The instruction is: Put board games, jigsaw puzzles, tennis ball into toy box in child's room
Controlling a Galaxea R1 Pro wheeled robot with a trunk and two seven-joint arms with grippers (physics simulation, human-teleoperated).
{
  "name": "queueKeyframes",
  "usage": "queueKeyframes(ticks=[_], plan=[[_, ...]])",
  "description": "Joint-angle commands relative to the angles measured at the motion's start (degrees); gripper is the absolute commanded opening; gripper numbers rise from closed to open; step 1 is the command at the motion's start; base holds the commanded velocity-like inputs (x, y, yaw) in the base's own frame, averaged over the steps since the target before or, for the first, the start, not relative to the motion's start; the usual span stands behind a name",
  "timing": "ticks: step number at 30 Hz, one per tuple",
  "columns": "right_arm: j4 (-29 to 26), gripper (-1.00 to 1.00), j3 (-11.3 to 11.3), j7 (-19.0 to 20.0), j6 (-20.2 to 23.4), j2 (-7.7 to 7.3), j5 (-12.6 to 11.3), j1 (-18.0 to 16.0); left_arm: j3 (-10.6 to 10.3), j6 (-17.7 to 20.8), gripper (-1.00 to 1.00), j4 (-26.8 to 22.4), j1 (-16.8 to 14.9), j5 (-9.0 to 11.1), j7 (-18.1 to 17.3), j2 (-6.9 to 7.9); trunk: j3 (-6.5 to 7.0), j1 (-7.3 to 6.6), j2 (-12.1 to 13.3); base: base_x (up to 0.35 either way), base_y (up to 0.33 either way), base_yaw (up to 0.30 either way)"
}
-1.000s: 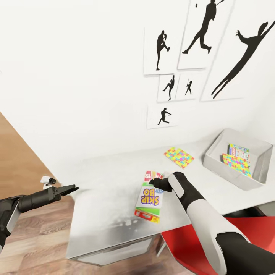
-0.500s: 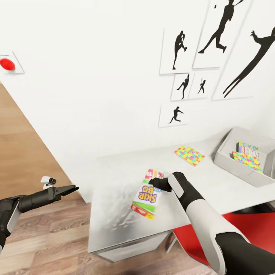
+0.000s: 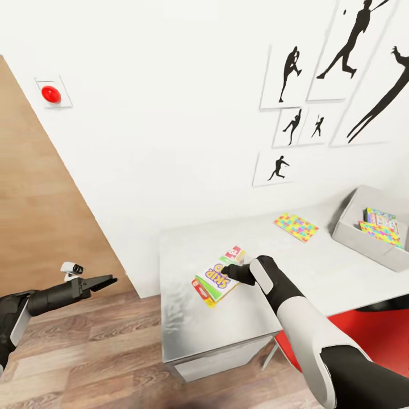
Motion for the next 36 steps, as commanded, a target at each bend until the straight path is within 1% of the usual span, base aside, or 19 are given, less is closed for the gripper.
queueKeyframes(ticks=[1, 8, 17, 20, 23, 25, 31, 36], plan=[[-0.1, 1.0, 0.2, -0.5, 0.1, -0.04, -0.5, 0.0, 0.0, 0.5, 1.0, 0.0, 0.0, 0.0, -0.2, 0.0, -0.11, 0.04, -0.1, -0.019, -0.082, 0.0], [-0.1, 1.0, 0.2, -0.5, -1.0, -0.44, -0.5, 0.0, 0.1, 0.5, 1.0, -0.2, 0.0, 0.0, -0.2, -0.06, -0.11, 0.04, -0.1, -0.006, -0.202, 0.0], [-0.9, 1.0, 0.2, -0.6, -0.8, -0.5, -0.5, 0.0, 0.2, 0.5, 1.0, -0.3, 0.0, 0.0, -0.2, -0.07, -0.11, 0.04, -0.1, 0.0, -0.037, 0.0], [-3.4, 1.0, 0.2, -0.7, -0.3, -0.58, -0.6, 0.0, 0.1, 0.5, 1.0, -0.3, 0.0, 0.0, -0.2, -0.07, -0.11, 0.04, -0.1, 0.0, -0.048, 0.0], [-6.7, 1.0, 0.2, -0.9, 1.7, -0.61, -0.5, -0.1, 0.1, 0.5, 1.0, -0.3, 0.0, 0.0, -0.2, -0.07, -0.11, 0.04, -0.1, 0.0, -0.135, 0.0], [-7.6, 1.0, 0.2, -1.0, 2.8, -0.58, -0.5, -0.2, 0.2, 0.5, 1.0, -0.3, 0.0, 0.0, -0.2, -0.07, -0.11, 0.04, -0.1, 0.0, -0.086, 0.0], [-8.4, 1.0, 0.2, -1.1, 3.9, -0.48, -0.5, -0.6, 0.2, 0.5, 1.0, -0.3, 0.0, 0.0, -0.2, -0.07, -0.23, 0.04, -0.1, 0.0, -0.028, 0.012], [-8.4, 1.0, 1.0, -1.1, 4.0, -0.56, 0.7, -0.6, 0.0, 0.5, 1.0, -0.3, 0.0, 0.0, -0.2, -0.07, -0.47, 0.04, -0.1, 0.0, -0.156, 0.058]])
